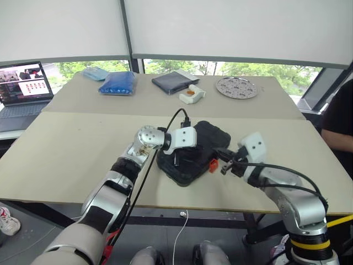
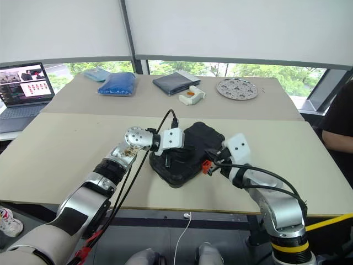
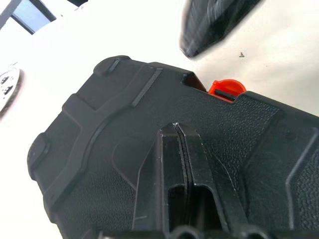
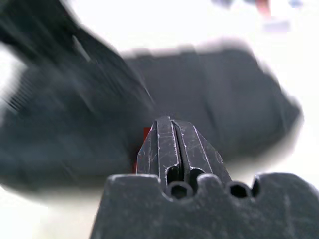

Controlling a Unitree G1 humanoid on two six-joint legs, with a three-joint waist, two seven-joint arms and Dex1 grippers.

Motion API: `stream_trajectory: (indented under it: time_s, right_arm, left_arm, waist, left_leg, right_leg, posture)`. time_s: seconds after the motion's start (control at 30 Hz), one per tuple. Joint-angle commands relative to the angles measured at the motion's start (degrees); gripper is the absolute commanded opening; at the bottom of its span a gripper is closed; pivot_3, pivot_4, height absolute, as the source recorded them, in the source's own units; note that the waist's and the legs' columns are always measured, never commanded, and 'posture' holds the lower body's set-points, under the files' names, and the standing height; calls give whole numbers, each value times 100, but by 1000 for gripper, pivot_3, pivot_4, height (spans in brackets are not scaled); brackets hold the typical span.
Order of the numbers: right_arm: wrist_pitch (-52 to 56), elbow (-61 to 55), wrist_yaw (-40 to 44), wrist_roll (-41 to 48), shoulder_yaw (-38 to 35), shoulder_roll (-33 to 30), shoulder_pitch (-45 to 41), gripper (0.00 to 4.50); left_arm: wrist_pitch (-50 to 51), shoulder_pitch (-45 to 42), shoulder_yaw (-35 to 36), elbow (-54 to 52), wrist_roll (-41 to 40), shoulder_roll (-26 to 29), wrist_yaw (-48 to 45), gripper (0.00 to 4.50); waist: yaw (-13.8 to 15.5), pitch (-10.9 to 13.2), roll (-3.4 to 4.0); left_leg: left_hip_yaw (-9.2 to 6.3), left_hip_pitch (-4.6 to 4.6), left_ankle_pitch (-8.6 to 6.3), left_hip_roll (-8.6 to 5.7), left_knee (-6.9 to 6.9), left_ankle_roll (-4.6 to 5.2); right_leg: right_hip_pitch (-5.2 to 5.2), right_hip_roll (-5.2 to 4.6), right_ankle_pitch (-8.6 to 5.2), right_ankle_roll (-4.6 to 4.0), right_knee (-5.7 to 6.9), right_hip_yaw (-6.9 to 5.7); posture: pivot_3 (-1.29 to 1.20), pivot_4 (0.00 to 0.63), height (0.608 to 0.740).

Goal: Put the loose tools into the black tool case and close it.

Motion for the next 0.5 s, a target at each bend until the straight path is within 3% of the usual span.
stream_trajectory:
  time_s: [0.03, 0.13, 0.23, 0.47, 0.5]
  right_arm:
    - [-22, 20, -44, -153, 11, -198, 90, 0]
    - [105, -77, 65, 33, -288, -417, 255, 0]
    - [67, -96, 325, 97, -370, -692, 537, 748]
    - [-960, 767, 1208, -102, 99, -986, 562, 3111]
    - [-1104, 979, 1293, -161, 187, -968, 451, 3111]
  left_arm:
    - [106, 307, -288, 475, 345, 72, -25, 36]
    - [100, 302, -257, 497, 335, 127, -41, 36]
    - [92, 297, -244, 522, 334, 165, -41, 0]
    - [87, 233, -219, 593, 317, 220, -48, 0]
    - [78, 225, -219, 603, 319, 229, -49, 0]
  waist:
    - [4, 0, 0]
    - [2, 0, 0]
    - [-3, 0, 0]
    - [-38, 1, -1]
    - [-42, 1, -1]
  left_leg:
    - [0, -4, -1, -2, 0, 2]
    - [1, -9, -3, -10, 2, 6]
    - [0, -6, -4, -10, 3, 8]
    - [0, 9, -2, -2, 1, 3]
    - [0, 11, -2, -2, 0, 2]
  right_leg:
    - [-2, -1, 0, 0, -3, -1]
    - [-3, -8, 2, 3, -5, -2]
    - [-1, -8, 4, 7, -6, -2]
    - [5, -8, 3, 8, -6, -1]
    - [6, -8, 3, 8, -6, -1]
  posture:
    - [0, 150, 718]
    - [0, 150, 718]
    - [0, 150, 718]
    - [0, 150, 718]
    - [0, 150, 718]
